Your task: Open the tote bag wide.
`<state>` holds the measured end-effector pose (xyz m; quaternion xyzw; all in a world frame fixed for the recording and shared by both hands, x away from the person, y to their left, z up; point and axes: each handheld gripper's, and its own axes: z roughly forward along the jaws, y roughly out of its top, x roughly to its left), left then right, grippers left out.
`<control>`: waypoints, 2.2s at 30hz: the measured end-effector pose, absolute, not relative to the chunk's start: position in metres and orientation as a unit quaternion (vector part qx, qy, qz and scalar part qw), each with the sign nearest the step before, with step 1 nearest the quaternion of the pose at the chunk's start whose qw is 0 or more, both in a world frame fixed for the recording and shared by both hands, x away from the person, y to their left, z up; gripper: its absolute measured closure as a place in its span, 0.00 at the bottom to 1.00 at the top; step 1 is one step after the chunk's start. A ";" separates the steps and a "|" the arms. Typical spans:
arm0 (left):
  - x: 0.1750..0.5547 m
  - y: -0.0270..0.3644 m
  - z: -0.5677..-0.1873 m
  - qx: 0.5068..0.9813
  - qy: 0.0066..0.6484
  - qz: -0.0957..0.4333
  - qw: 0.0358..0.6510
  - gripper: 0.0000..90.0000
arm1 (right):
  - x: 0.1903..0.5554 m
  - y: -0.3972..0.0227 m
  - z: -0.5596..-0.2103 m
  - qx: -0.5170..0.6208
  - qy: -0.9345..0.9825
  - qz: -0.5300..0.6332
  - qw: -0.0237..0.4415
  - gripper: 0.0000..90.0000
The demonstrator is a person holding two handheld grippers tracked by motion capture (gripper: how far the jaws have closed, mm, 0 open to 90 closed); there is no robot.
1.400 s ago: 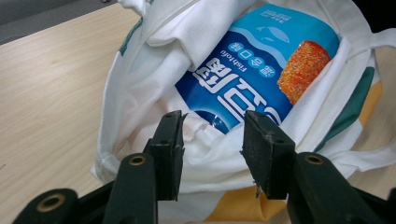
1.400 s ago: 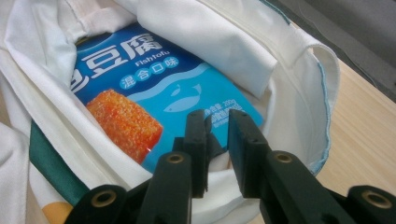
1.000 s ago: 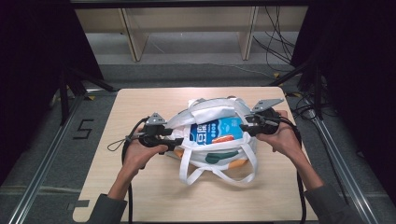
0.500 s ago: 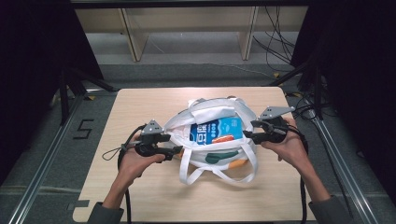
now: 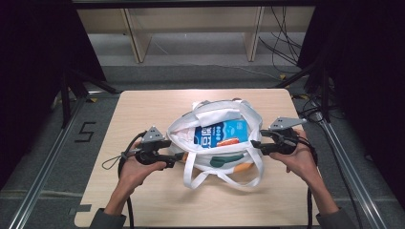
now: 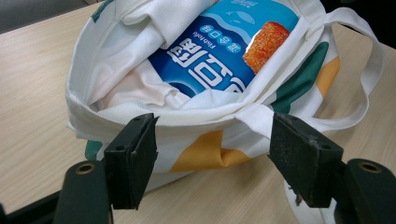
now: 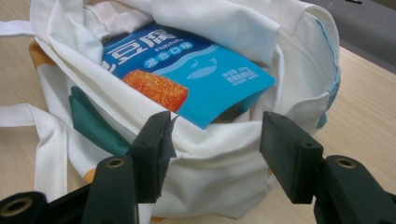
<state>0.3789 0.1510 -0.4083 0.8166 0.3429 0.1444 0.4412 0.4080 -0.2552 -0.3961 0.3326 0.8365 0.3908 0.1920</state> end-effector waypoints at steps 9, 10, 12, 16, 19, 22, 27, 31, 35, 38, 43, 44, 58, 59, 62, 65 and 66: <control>0.374 0.152 -0.414 0.816 0.345 0.149 0.439 0.32 | 0.400 -0.261 -0.397 0.351 0.834 0.387 0.177 0.47; 0.373 0.150 -0.415 0.807 0.351 0.158 0.447 0.32 | 0.402 -0.262 -0.399 0.337 0.832 0.396 0.194 0.47; 0.374 0.152 -0.415 0.820 0.334 0.161 0.436 0.32 | 0.399 -0.262 -0.401 0.348 0.830 0.396 0.184 0.46; 0.368 0.151 -0.418 0.821 0.333 0.160 0.435 0.31 | 0.397 -0.265 -0.402 0.340 0.832 0.399 0.182 0.45; 0.364 0.152 -0.419 0.820 0.333 0.163 0.435 0.31 | 0.392 -0.266 -0.403 0.350 0.827 0.401 0.181 0.43; 0.360 0.154 -0.421 0.818 0.335 0.164 0.437 0.31 | 0.390 -0.270 -0.405 0.345 0.828 0.401 0.187 0.40; 0.353 0.156 -0.426 0.819 0.334 0.164 0.437 0.29 | 0.380 -0.273 -0.409 0.358 0.823 0.400 0.185 0.34; 0.348 0.156 -0.431 0.811 0.345 0.160 0.445 0.29 | 0.375 -0.277 -0.414 0.348 0.827 0.395 0.197 0.32; 0.345 0.158 -0.435 0.820 0.336 0.158 0.436 0.30 | 0.366 -0.277 -0.418 0.352 0.831 0.390 0.184 0.31; 0.341 0.158 -0.439 0.813 0.348 0.156 0.439 0.30 | 0.362 -0.277 -0.421 0.350 0.829 0.393 0.188 0.31; 0.337 0.159 -0.441 0.811 0.345 0.162 0.443 0.29 | 0.358 -0.278 -0.425 0.341 0.832 0.396 0.187 0.30; 0.334 0.158 -0.443 0.804 0.360 0.155 0.447 0.29 | 0.354 -0.277 -0.427 0.353 0.829 0.396 0.177 0.30; 0.314 0.156 -0.461 0.809 0.350 0.154 0.446 0.26 | 0.331 -0.285 -0.446 0.350 0.829 0.399 0.178 0.28; 0.312 0.155 -0.462 0.808 0.352 0.152 0.447 0.26 | 0.329 -0.286 -0.448 0.347 0.831 0.397 0.179 0.28; 0.307 0.154 -0.467 0.809 0.352 0.146 0.448 0.25 | 0.324 -0.288 -0.454 0.352 0.831 0.395 0.173 0.28; 0.301 0.155 -0.474 0.807 0.352 0.144 0.451 0.25 | 0.321 -0.289 -0.458 0.355 0.831 0.393 0.169 0.28; 0.300 0.156 -0.474 0.813 0.350 0.150 0.440 0.25 | 0.318 -0.288 -0.460 0.364 0.828 0.393 0.166 0.28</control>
